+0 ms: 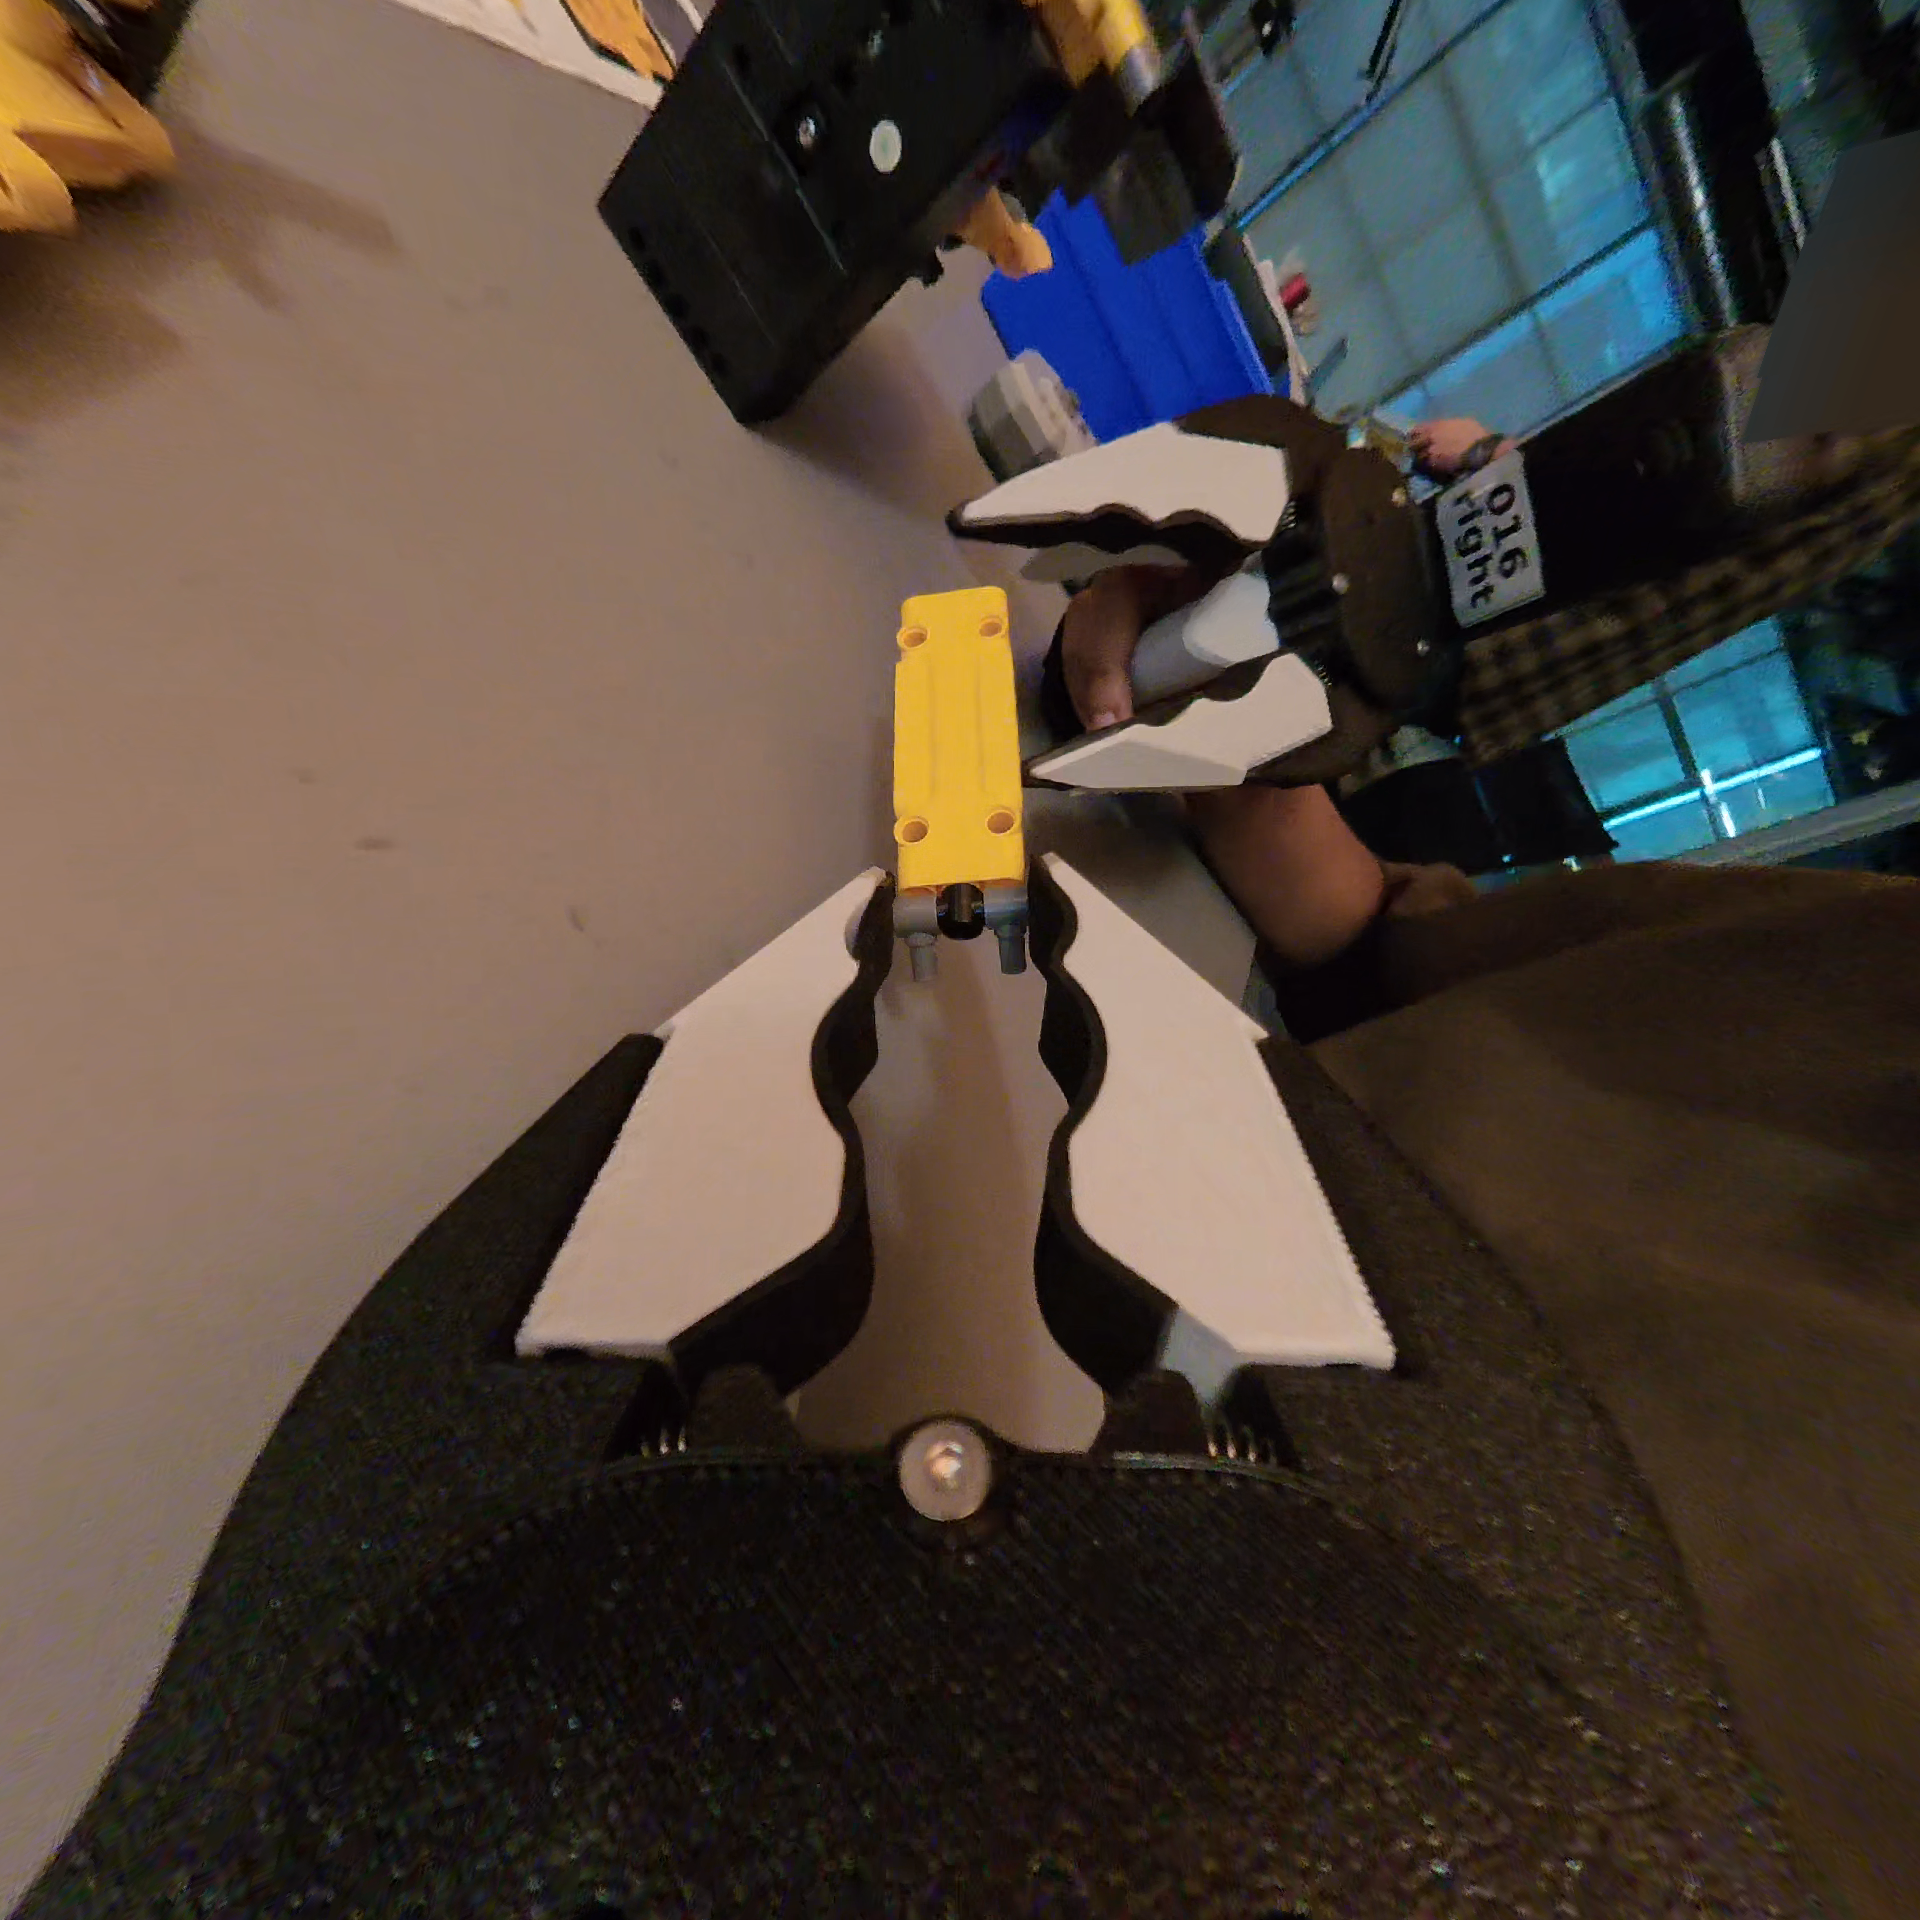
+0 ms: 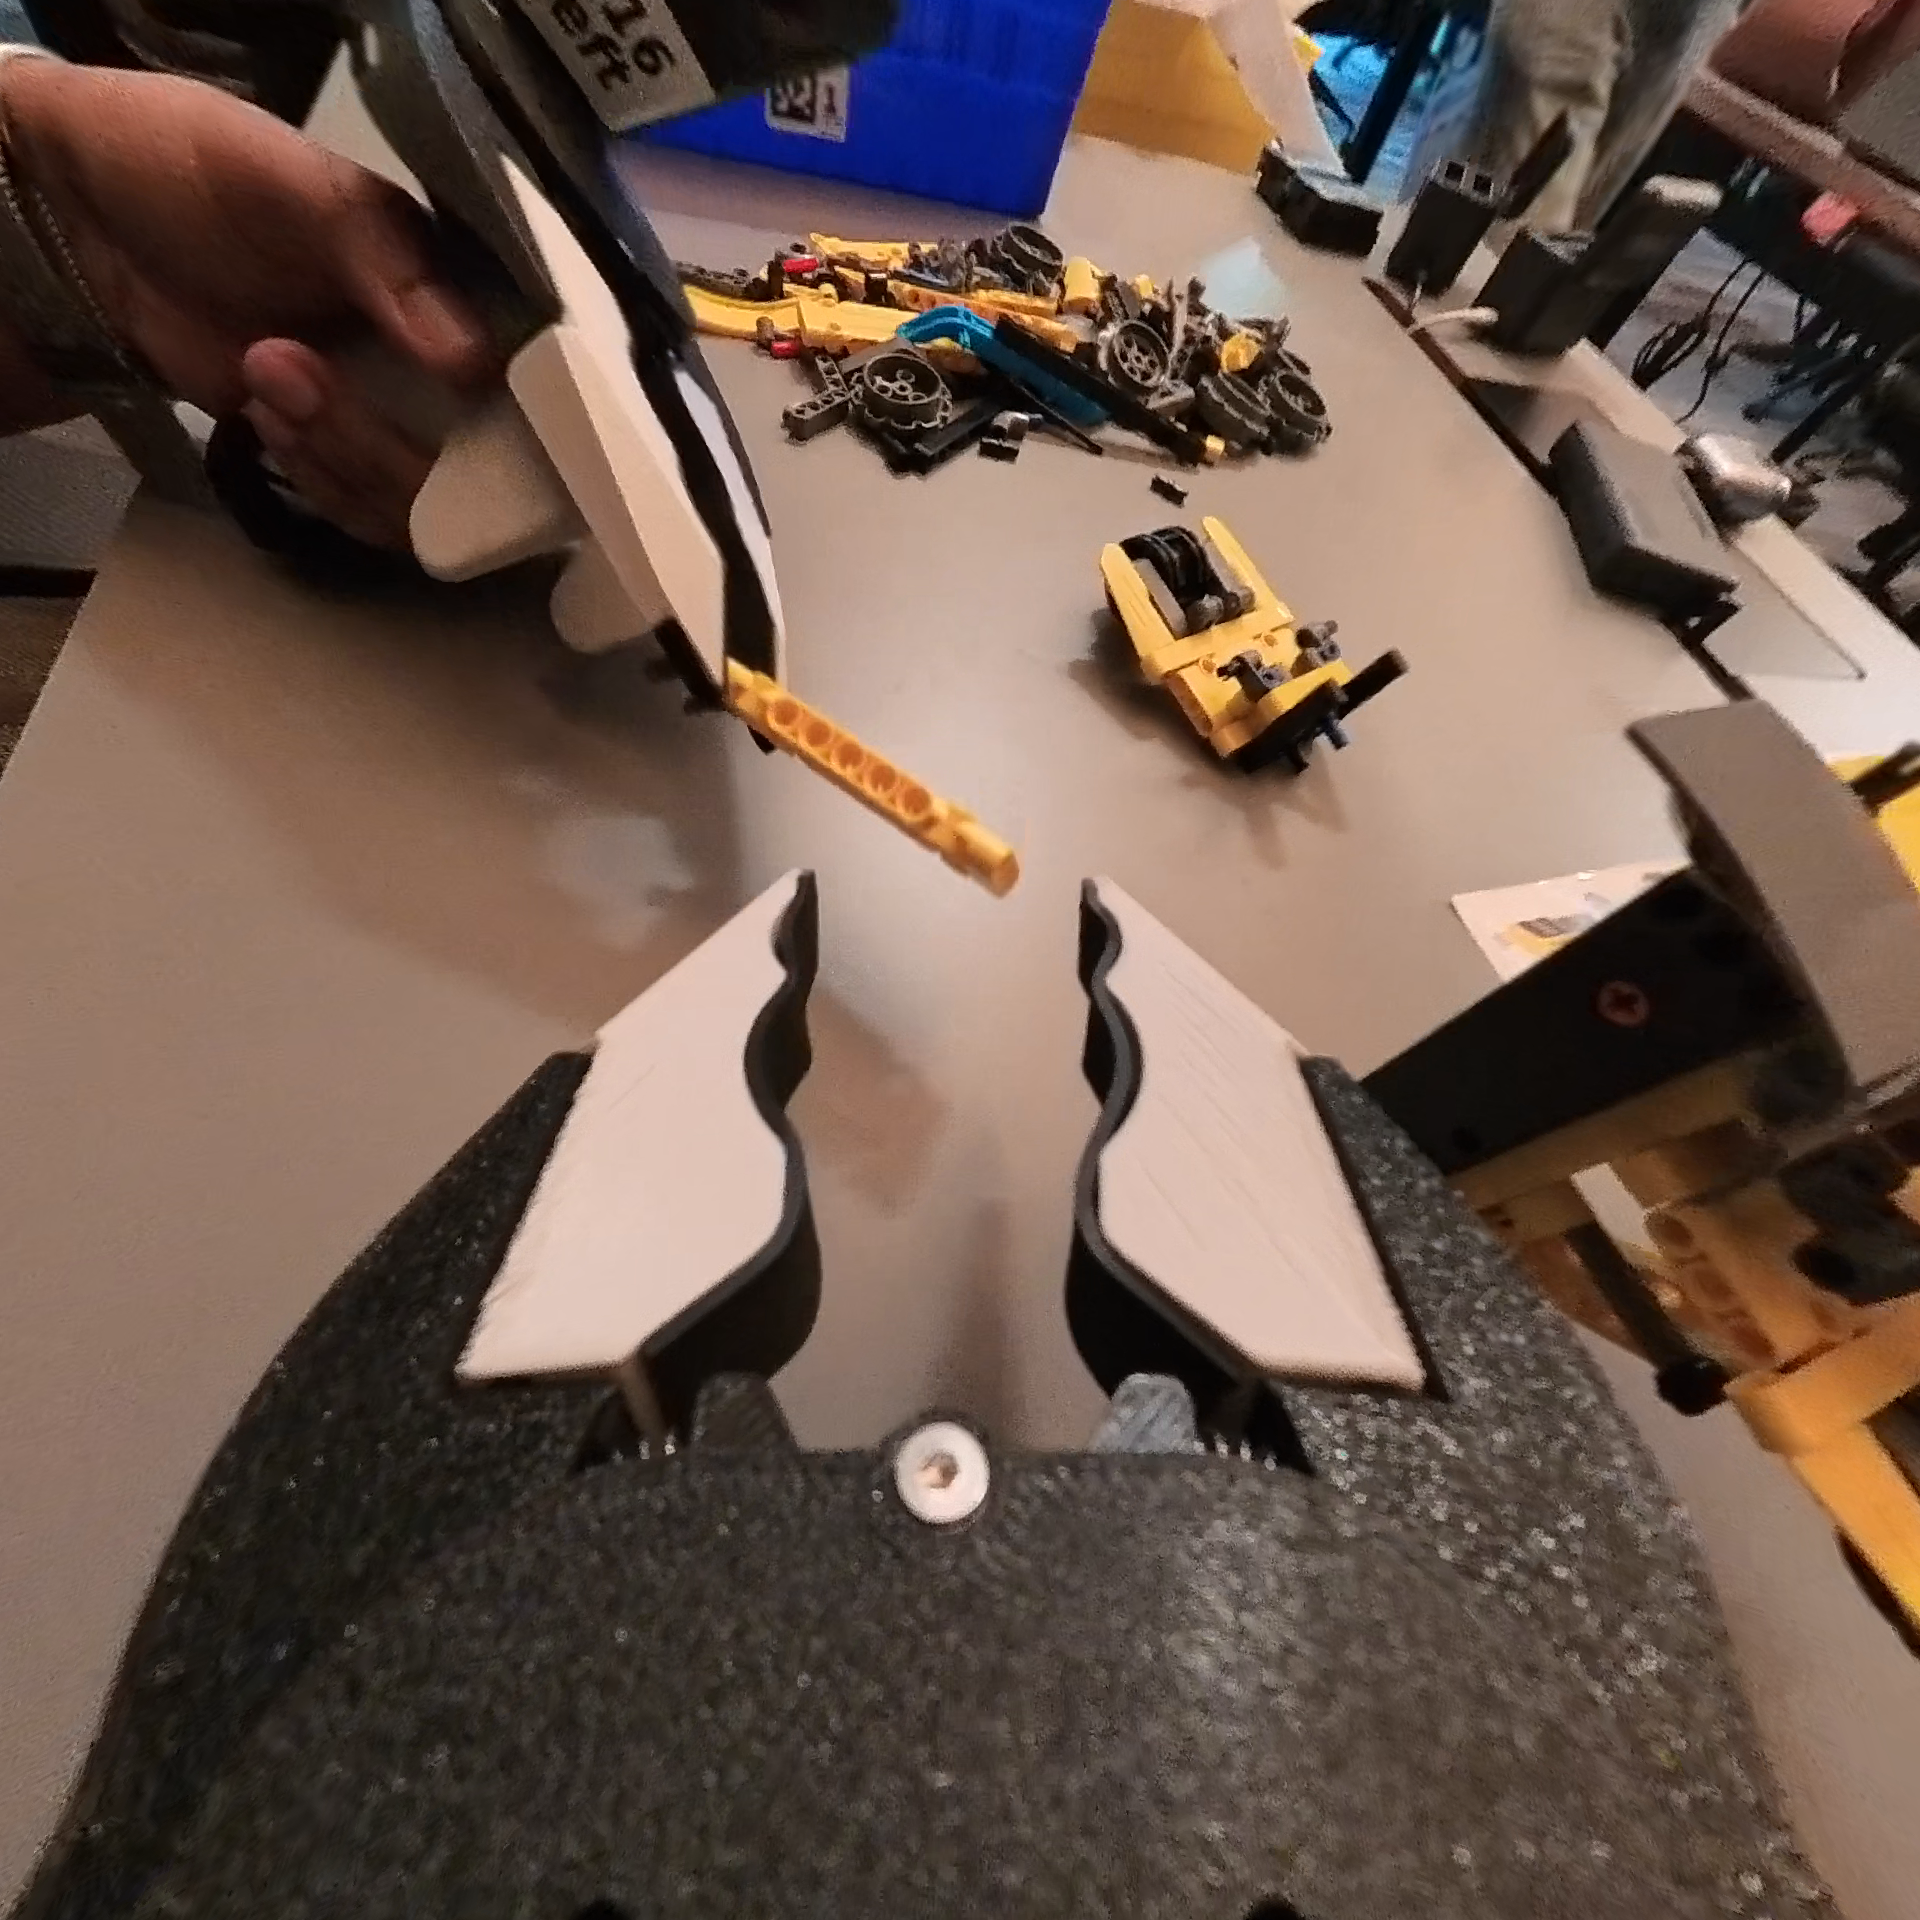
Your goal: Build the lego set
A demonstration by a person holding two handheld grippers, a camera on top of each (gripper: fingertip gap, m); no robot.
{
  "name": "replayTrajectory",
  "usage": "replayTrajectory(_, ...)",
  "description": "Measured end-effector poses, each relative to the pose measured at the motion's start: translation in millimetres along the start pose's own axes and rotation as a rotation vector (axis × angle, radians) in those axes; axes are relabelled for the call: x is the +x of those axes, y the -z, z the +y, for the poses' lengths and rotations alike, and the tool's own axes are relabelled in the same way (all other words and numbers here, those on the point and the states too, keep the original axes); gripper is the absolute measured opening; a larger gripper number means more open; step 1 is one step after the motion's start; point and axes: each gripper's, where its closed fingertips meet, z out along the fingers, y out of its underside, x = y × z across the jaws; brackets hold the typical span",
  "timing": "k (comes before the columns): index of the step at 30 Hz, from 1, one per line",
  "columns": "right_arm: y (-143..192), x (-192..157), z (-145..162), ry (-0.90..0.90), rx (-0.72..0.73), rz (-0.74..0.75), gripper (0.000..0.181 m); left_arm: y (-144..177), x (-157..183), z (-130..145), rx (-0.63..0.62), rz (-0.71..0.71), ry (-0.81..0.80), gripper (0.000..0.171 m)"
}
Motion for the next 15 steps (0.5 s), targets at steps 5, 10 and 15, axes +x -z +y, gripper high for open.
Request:
replayTrajectory(5,-2,-11,-2,0.082,0.006,-0.026,0.052,-8,11,12,-0.086,0.057,-0.012,0.022)
replayTrajectory(10,-2,-30,8,0.161,-0.05,-0.104,0.02,-11,13,22,-0.184,0.06,-0.065,0.026)
replayTrajectory(15,-4,-29,34,-0.063,-0.226,-0.195,0.007,6,-8,-4,-0.133,-0.112,-0.192,0.065)
